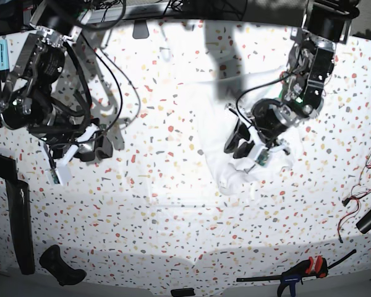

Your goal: Fold the T-shirt properly

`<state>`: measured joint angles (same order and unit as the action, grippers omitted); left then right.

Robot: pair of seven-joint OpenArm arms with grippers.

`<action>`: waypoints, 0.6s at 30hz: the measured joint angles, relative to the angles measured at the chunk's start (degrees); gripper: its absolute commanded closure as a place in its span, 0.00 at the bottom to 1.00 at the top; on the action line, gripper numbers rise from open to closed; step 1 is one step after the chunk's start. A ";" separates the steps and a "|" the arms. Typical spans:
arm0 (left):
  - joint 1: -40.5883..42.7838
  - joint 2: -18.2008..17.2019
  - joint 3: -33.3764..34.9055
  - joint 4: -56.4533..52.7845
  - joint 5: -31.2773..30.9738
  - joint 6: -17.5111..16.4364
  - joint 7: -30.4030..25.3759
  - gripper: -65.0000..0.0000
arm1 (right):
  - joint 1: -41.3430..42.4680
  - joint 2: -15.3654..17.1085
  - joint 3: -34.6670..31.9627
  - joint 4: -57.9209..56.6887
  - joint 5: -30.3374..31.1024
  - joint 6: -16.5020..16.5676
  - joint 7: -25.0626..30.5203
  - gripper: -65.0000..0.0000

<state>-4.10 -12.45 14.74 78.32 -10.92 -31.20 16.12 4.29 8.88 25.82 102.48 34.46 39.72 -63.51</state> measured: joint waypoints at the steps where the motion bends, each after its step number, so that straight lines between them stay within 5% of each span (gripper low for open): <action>1: 0.17 -0.09 0.02 2.51 -2.27 -0.02 3.41 0.77 | 0.00 0.00 -0.04 0.00 0.02 0.00 0.02 0.57; 5: 0.28 0.09 0.28 13.20 -5.53 3.80 10.14 0.77 | 0.00 0.02 -0.02 0.00 0.00 0.00 0.00 0.57; 15: 0.31 -1.03 0.11 28.11 -1.07 4.28 19.54 0.77 | 0.00 0.00 -0.02 0.00 1.14 0.00 0.04 0.57; 18: 0.33 -1.16 0.11 29.53 -0.52 8.52 20.50 0.77 | 0.02 0.02 -0.02 0.00 1.14 0.00 0.04 0.57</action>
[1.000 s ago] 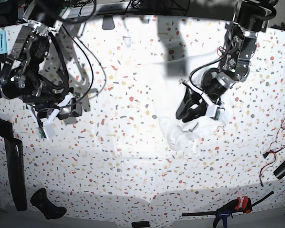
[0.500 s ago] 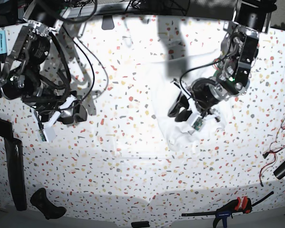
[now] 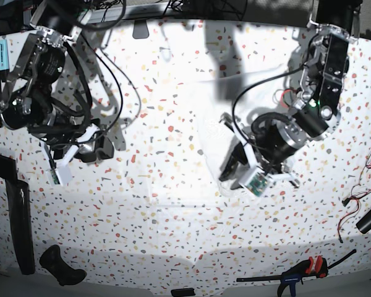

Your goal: Fold the T-shirt properly

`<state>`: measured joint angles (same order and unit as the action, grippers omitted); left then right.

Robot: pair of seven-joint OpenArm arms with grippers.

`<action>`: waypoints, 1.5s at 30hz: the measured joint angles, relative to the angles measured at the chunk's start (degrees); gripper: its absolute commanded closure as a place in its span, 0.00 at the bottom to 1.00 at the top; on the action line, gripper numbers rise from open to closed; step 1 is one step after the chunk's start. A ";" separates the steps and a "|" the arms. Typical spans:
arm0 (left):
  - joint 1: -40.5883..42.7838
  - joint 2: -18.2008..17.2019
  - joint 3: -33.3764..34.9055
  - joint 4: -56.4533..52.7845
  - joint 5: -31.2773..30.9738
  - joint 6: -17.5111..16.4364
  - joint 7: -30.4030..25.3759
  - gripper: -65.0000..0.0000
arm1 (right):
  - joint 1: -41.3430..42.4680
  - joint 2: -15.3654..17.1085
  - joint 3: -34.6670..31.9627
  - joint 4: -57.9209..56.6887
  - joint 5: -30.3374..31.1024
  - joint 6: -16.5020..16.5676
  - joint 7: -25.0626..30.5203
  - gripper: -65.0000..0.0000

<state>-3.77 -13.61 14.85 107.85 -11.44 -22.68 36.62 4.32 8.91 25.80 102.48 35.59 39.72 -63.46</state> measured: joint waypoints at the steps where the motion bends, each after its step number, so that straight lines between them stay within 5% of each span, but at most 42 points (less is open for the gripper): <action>1: 0.00 -0.04 -0.02 0.55 0.04 1.22 0.02 0.77 | 0.00 -0.02 0.00 0.00 -0.02 0.00 -0.02 0.57; 6: -0.02 -0.79 0.00 4.46 -0.17 5.03 4.81 0.77 | -0.04 0.33 -0.02 0.00 0.04 0.00 -1.22 0.57; 10: 0.00 -4.02 0.00 5.33 0.07 12.87 7.56 0.77 | -0.02 3.34 -0.02 0.00 0.15 0.00 -2.05 0.57; 17: 6.40 -9.18 -0.07 5.27 7.19 18.45 9.92 0.77 | -1.92 7.48 -0.02 0.04 1.77 0.02 -1.95 0.57; 23: 14.34 -9.40 -2.86 5.25 15.98 25.31 9.75 0.77 | -9.92 8.22 -0.07 0.07 0.94 0.02 -2.03 0.57; 35: 26.25 -9.40 -13.86 11.02 16.61 25.64 5.79 0.77 | -22.36 8.20 0.79 11.74 1.27 0.02 -2.01 0.57; 45: 39.52 -9.40 -18.56 17.09 11.08 23.67 5.70 0.77 | -34.80 8.22 12.87 22.88 2.10 0.02 -2.01 0.57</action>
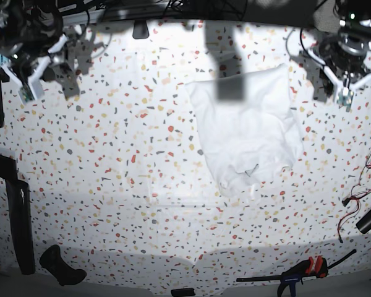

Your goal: Fold the T-shirt properly

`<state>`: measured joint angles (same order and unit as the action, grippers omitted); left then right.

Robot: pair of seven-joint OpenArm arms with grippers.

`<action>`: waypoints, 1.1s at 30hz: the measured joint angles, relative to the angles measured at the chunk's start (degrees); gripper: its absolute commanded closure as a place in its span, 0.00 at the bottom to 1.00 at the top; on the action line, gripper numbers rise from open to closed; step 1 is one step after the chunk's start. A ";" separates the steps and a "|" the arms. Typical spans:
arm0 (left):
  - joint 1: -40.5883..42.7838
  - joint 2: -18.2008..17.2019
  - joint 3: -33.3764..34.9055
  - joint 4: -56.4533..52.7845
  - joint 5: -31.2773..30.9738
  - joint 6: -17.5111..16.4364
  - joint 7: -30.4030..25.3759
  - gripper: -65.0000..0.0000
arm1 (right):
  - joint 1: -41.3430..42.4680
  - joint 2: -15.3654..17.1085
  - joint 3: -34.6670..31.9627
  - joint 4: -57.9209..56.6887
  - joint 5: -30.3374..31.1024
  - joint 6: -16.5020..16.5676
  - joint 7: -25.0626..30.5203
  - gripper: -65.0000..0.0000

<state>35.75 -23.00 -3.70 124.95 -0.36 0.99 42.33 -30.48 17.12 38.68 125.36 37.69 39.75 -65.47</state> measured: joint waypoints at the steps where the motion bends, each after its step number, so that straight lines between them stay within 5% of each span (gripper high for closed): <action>1: 1.05 -0.02 0.00 1.25 -0.04 0.11 0.09 0.77 | -1.14 0.00 1.09 0.17 0.02 0.00 0.02 0.57; 10: 14.49 -0.04 -0.04 9.11 3.41 -0.11 4.02 0.77 | -14.21 -0.15 8.68 0.50 2.16 0.00 0.15 0.57; 26: 28.41 -0.15 -0.11 8.72 5.66 -0.04 3.04 0.77 | -30.45 -0.15 9.25 0.70 5.99 0.00 0.68 0.57; 33: 27.54 -0.17 -0.11 -11.67 6.86 -0.04 -6.05 0.77 | -30.49 -4.26 9.05 -1.25 6.01 0.00 0.68 0.57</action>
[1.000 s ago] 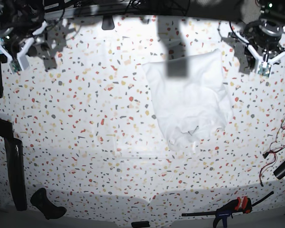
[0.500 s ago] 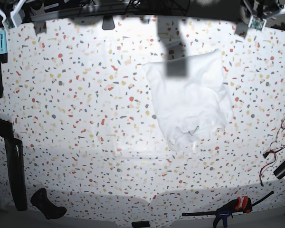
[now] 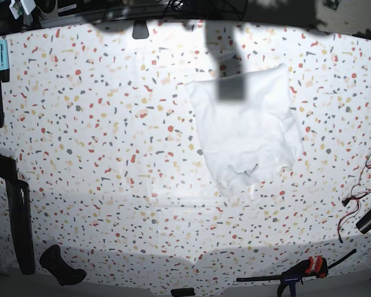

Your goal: Fold the T-shirt properly

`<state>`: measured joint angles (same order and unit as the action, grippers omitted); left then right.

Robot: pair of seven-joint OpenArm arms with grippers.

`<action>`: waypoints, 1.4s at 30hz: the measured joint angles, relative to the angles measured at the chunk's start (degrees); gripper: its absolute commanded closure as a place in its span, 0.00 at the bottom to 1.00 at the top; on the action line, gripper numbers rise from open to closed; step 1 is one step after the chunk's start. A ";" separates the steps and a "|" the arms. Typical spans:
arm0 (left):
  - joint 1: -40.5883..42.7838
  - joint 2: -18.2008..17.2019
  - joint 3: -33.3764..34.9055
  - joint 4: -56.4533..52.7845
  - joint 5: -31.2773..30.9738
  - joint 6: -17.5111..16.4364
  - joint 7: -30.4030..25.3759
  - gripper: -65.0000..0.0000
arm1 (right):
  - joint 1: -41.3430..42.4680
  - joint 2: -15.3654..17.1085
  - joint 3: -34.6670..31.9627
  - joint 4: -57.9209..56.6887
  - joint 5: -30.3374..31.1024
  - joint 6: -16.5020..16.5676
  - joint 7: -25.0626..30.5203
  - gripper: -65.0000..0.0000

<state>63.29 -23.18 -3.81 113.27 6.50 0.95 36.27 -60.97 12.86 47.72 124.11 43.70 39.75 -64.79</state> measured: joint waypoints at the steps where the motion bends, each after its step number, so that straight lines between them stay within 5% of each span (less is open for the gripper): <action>1: -0.52 0.17 -0.02 -3.56 1.42 -0.02 -1.29 0.77 | 0.00 0.13 -0.20 -1.16 0.00 0.00 0.00 0.57; 4: -4.02 2.84 -0.13 -14.01 7.02 0.11 -4.02 0.77 | 0.04 0.39 -0.96 -6.27 -0.24 -0.02 0.74 0.57; 8: -10.86 5.03 0.07 -26.97 3.98 -0.76 -10.21 0.77 | 0.20 1.60 -3.96 -15.28 -1.75 0.02 3.93 0.57; 11: -16.81 5.62 -0.02 -35.91 -1.60 -4.98 -13.57 0.77 | 2.34 3.93 -7.50 -23.74 -6.05 -0.02 5.79 0.57; 14: -23.17 6.01 0.04 -43.67 -6.47 -13.73 -14.29 0.77 | 6.54 6.88 -13.51 -33.48 -9.64 -0.13 5.66 0.57; 16: -27.06 6.19 0.11 -48.04 -7.45 -16.57 -14.95 0.77 | 9.25 9.11 -19.10 -39.98 -11.04 -2.25 6.16 0.57; 18: -30.08 5.99 0.04 -52.22 -8.63 -17.79 -15.45 0.77 | 12.59 11.52 -24.92 -47.04 -12.31 -3.04 8.04 0.57; 21: -33.03 5.86 0.00 -59.04 -6.47 -19.23 -22.29 0.77 | 18.36 13.81 -33.24 -58.16 -13.11 -2.97 17.84 0.57; 30: -40.24 5.86 0.00 -71.19 -5.14 -20.87 -26.08 0.77 | 42.14 11.52 -52.78 -86.20 -20.57 -3.10 25.70 0.57; 38: -40.48 7.21 0.00 -71.67 -6.34 -20.87 -27.36 0.77 | 46.45 9.90 -62.73 -92.37 -21.07 -3.91 43.12 0.57; 42: -40.68 10.25 0.00 -71.67 -6.49 -20.90 -26.73 0.77 | 46.62 8.37 -63.54 -94.57 -21.09 -7.85 46.90 0.57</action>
<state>22.61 -12.93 -3.81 41.60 0.01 -19.94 9.54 -14.35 21.23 -15.81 29.54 22.61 31.90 -17.89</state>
